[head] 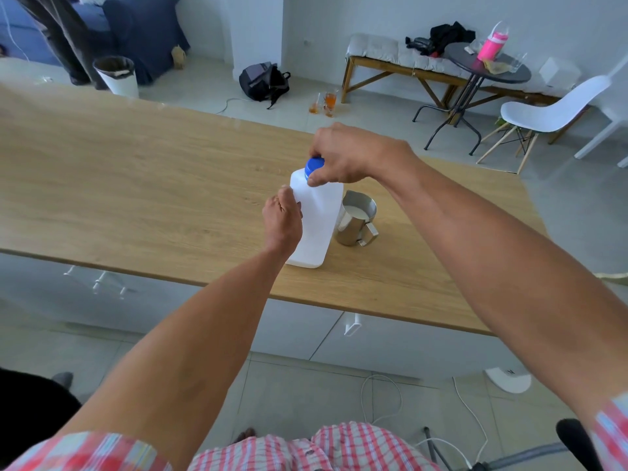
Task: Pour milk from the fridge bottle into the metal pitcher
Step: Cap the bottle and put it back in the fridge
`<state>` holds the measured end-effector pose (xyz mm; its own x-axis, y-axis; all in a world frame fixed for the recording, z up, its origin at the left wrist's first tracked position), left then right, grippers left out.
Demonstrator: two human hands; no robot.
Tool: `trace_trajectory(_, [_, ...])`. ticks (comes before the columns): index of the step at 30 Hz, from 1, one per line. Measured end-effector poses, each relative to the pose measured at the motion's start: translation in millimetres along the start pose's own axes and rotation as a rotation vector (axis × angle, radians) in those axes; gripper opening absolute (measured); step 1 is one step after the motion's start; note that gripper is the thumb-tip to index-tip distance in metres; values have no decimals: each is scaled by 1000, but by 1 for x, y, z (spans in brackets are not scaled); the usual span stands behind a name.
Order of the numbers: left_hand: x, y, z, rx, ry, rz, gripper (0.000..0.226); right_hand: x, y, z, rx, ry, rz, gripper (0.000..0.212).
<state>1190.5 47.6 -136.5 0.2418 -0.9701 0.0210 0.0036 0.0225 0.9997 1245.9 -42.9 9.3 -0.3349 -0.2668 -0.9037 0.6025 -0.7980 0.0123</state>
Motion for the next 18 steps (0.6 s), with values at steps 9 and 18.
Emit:
trace_trajectory(9, [0, 1, 0, 10, 7, 0, 45, -4, -2, 10, -68, -50, -55, 53])
trace_trajectory(18, [0, 4, 5, 4, 15, -17, 41, 2, 5, 11, -71, -61, -131, 51])
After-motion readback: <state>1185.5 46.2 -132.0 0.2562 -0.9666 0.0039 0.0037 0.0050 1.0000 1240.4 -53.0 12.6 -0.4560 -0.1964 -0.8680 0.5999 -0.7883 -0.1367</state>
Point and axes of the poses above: each hand's wrist, its own z-axis away from the middle knuckle, its own x-axis out of the palm, y = z × x, the point moved 8 cm from there along -z, towards the middle knuckle, and after that the axes turned 15 degrees about -y, right-handed, at the moved point
